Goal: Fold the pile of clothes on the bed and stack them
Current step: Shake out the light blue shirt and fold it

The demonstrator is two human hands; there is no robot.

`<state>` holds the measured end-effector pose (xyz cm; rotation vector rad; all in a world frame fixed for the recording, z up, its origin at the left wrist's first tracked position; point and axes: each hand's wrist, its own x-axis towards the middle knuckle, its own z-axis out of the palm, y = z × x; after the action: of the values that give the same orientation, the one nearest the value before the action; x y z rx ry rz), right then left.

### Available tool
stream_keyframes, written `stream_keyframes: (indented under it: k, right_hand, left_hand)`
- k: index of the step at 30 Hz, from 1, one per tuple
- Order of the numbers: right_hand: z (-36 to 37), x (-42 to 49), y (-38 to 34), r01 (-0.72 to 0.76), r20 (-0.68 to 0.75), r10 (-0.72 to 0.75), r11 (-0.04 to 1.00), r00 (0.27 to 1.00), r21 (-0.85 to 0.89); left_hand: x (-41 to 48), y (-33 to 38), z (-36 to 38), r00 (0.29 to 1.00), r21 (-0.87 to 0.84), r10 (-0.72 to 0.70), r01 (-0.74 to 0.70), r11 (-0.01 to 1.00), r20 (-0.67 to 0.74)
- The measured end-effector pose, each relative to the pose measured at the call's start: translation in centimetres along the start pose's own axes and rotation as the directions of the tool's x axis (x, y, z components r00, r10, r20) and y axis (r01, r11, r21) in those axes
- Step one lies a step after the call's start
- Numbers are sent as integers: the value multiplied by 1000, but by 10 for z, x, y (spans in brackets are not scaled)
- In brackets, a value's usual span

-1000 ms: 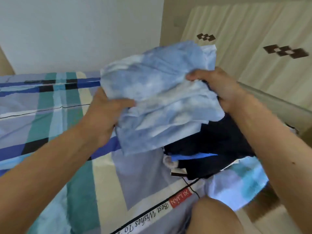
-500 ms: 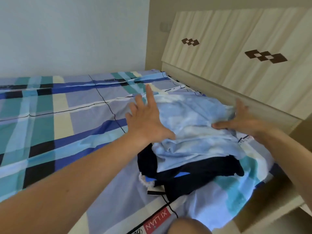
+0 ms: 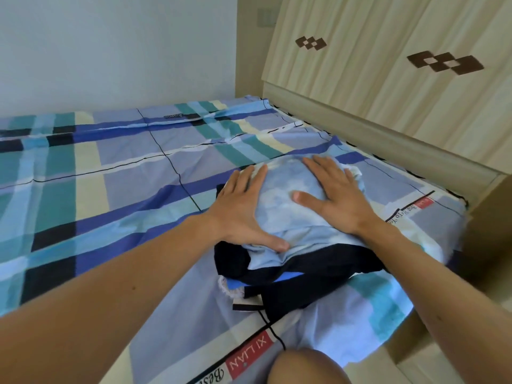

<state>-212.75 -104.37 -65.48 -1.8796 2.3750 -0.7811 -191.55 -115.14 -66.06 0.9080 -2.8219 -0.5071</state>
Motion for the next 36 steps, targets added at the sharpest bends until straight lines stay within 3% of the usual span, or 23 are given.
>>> stream_keyframes:
  k: [4, 9, 15, 22, 29, 36]
  right_hand:
    - [-2, 1, -7, 27, -11, -28, 999, 1000, -24]
    - [-38, 10, -13, -47, 51, 48, 999, 998, -20]
    - [-68, 22, -35, -79, 63, 74, 994, 995, 78]
    - [-66, 20, -79, 9, -14, -7, 982, 1000, 189]
    - [-23, 17, -178, 166, -22, -168, 928, 986, 334]
    - [53, 10, -296, 243, 42, -299, 842, 953, 481]
  left_hand:
    - [-5, -1, -1, 1000, -24, 11, -12, 1000, -28]
    - [-2, 22, -46, 990, 26, 26, -23, 999, -135]
    - [-7, 40, -82, 974, -122, 25, -54, 991, -227]
    - [-63, 18, -102, 922, -250, 0, -104, 963, -386]
    - [-162, -49, -115, 854, -322, -168, 1, 947, -493]
    - [-272, -118, -124, 724, -417, -381, 141, 898, -576]
